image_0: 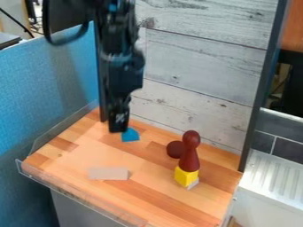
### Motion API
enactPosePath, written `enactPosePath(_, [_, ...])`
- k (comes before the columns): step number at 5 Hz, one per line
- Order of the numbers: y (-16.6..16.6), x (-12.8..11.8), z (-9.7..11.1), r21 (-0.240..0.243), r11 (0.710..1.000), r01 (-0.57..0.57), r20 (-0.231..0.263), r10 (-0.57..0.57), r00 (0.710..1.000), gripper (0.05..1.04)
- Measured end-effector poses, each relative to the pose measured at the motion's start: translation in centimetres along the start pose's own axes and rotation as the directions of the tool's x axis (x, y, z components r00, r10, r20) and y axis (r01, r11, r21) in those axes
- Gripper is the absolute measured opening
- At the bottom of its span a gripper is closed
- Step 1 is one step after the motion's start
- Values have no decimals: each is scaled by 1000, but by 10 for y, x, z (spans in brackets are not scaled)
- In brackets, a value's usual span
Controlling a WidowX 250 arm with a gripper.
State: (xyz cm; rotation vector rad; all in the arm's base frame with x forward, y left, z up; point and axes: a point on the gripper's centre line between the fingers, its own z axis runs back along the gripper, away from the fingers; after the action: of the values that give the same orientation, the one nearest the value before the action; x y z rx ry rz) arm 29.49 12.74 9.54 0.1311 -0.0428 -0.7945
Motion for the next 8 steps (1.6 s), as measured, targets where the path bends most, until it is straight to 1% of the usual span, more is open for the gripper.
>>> enactPosePath(1, [16, 1, -38, 41, 998, -37, -13, 38, 999, 1000])
enactPosePath(2, [27, 2, -54, 47, 998, -43, 19, 42, 999, 1000])
enactPosePath(3, [48, 4, -70, -26, 997, -70, 45, 71, 996, 1000])
enactPosePath(4, [70, 17, -84, -101, 994, -46, 76, 54, 996, 1000])
enactPosePath(5, [93, 28, -100, -135, 989, -61, 80, 73, 994, 1000])
enactPosePath(6, [105, 33, -120, -175, 982, -77, 67, 90, 994, 1000])
enactPosePath(7, [115, 36, -129, -143, 986, -84, 58, 93, 994, 1000])
enactPosePath(8, [122, 47, -128, -67, 995, -77, 50, 80, 996, 1000])
